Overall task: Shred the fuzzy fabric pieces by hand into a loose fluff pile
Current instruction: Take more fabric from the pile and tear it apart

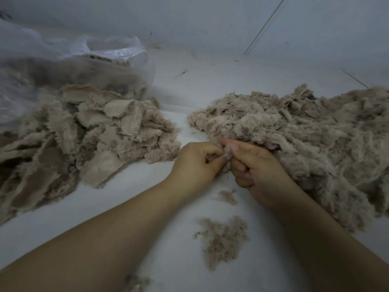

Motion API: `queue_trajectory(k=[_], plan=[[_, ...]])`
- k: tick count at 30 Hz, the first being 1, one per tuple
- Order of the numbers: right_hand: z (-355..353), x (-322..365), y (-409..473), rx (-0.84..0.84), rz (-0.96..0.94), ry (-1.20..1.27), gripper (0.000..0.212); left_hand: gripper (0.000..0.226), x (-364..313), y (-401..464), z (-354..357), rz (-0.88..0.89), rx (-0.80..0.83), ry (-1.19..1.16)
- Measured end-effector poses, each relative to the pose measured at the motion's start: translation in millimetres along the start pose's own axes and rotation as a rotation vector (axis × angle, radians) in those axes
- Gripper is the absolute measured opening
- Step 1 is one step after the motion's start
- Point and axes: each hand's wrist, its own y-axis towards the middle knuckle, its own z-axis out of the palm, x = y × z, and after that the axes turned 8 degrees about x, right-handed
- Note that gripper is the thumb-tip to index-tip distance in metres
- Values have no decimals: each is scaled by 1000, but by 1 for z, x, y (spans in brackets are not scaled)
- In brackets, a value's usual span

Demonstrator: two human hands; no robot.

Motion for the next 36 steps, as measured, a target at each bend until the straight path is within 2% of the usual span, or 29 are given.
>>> queue_trajectory(k=[1, 4, 5, 7, 8, 11, 17, 19, 23, 24, 25, 26, 28, 30, 32, 34, 36], plan=[[-1, 1, 0, 11, 8, 12, 22, 13, 0, -1, 0, 10, -36, -37], [-3, 2, 0, 13, 21, 64, 52, 13, -1, 1, 0, -9, -120, -119], [-2, 2, 0, 9, 24, 73, 51, 13, -2, 1, 0, 10, -134, -111], [-2, 4, 1, 0, 36, 77, 31, 11, -5, -2, 1, 111, -167, -31], [-3, 5, 1, -2, 51, 84, 29, 11, -7, -4, 2, 186, -195, 28], [-5, 6, 2, -31, 75, 97, 40, 21, -10, -8, 4, 374, -288, 144], [-3, 1, 0, -92, 9, 53, 24, 29, -10, -10, 3, 436, -235, 215], [-2, 1, -1, -95, 1, 27, 19, 27, -13, -12, 3, 363, -239, 175], [-3, -1, 2, -109, -3, 50, 15, 18, -18, -10, -2, 57, -239, -205], [-3, -1, 2, -106, -8, 44, 16, 10, -18, -8, -4, -15, -193, -290], [-3, -1, 2, -102, -10, 40, 19, 11, -19, -6, -4, -78, -130, -336], [-3, -1, 2, -99, -12, 39, 21, 24, -18, -5, -4, -120, -70, -333], [-2, -1, 1, -92, -22, 29, 19, 38, -17, -2, -3, -159, -19, -292], [-3, -1, 0, -91, -40, 40, 18, 26, -14, 0, -4, -182, -63, -342], [-3, -1, 0, -104, -51, 64, 28, 26, -10, 0, -8, -234, -156, -428], [-3, 0, 0, -111, -45, 94, 26, 28, -9, 0, -11, -266, -228, -488], [-3, -1, 0, -91, -43, 107, 19, 29, -11, 0, -10, -261, -196, -532]])
